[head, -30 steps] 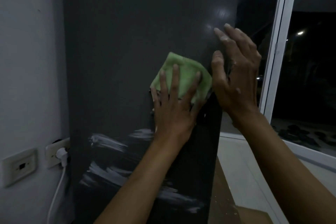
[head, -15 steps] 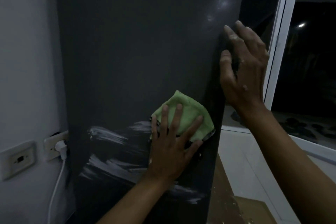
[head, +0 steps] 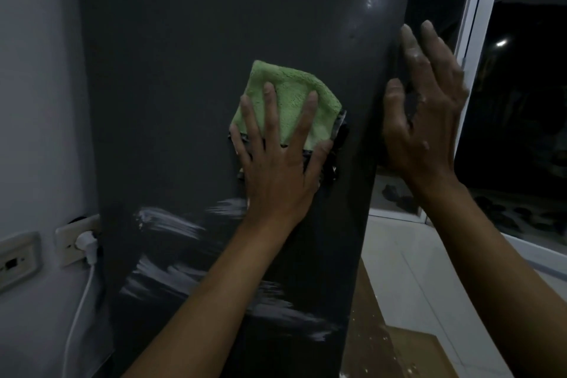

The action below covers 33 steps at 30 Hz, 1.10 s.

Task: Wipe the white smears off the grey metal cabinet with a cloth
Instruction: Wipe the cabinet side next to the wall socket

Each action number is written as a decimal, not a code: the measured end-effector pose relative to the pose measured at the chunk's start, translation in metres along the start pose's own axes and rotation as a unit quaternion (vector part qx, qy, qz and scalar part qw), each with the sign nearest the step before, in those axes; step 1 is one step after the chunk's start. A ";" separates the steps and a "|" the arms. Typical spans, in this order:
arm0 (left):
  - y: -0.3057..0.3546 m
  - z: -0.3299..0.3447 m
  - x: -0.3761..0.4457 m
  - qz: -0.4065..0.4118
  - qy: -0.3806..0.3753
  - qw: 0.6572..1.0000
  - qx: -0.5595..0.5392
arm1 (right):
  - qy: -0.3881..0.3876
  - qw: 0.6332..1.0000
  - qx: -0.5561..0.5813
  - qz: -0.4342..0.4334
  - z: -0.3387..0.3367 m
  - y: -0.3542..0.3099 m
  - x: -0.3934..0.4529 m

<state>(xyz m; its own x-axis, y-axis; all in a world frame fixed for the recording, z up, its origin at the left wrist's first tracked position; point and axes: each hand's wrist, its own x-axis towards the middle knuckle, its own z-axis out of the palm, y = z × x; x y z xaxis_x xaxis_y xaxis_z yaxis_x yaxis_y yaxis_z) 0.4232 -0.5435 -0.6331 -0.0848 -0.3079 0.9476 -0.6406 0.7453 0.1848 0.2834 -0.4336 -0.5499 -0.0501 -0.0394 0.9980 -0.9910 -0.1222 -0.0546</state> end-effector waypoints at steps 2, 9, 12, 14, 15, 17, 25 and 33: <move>0.000 0.001 -0.001 0.007 0.002 1.000 0.005 | -0.003 1.000 -0.006 -0.006 0.000 0.009 -0.003; 0.009 0.012 -0.024 0.037 0.004 0.999 0.019 | -0.022 1.000 -0.008 0.014 -0.002 0.044 -0.028; 0.011 0.012 -0.027 0.060 -0.013 0.998 0.026 | -0.038 0.999 -0.017 0.034 -0.002 0.055 -0.034; 0.010 0.010 -0.020 0.077 -0.014 0.997 0.028 | -0.034 0.999 -0.018 0.037 -0.001 0.056 -0.034; 0.012 0.010 -0.014 0.081 -0.010 0.996 0.025 | -0.028 0.999 -0.016 0.034 -0.001 0.055 -0.032; 0.019 0.010 -0.004 0.070 0.000 0.997 0.013 | -0.014 1.000 -0.010 0.026 0.001 0.053 -0.029; 0.027 0.024 -0.026 0.074 0.037 0.997 0.013 | -0.007 1.000 -0.022 -0.005 0.006 0.054 -0.036; -0.019 0.038 -0.124 0.254 -0.047 0.965 0.048 | 0.012 1.000 -0.009 -0.004 0.004 0.047 -0.042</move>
<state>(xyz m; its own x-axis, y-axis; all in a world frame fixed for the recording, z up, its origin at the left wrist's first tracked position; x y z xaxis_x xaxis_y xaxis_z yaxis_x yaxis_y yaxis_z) 0.4166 -0.5419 -0.7643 -0.4720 0.0267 0.8812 -0.5664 0.7568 -0.3263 0.2394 -0.4421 -0.5944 -0.0457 -0.0151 0.9988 -0.9933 -0.1052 -0.0470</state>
